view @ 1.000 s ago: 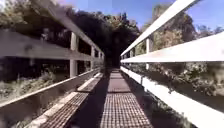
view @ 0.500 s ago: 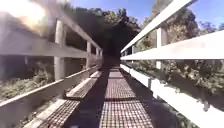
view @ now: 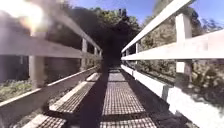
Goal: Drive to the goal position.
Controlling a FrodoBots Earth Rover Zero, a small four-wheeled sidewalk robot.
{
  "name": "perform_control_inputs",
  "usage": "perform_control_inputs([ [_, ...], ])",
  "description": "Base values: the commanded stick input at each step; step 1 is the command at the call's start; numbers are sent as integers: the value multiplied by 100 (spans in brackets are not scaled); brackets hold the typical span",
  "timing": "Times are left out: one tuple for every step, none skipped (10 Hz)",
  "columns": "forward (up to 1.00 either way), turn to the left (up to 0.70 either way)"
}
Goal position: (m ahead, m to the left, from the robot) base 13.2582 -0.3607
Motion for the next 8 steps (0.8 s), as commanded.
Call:
perform_control_inputs([
  [100, 0],
  [100, 0],
  [100, 0],
  [100, 0],
  [100, 0],
  [100, 0],
  [100, 0],
  [100, 0],
])
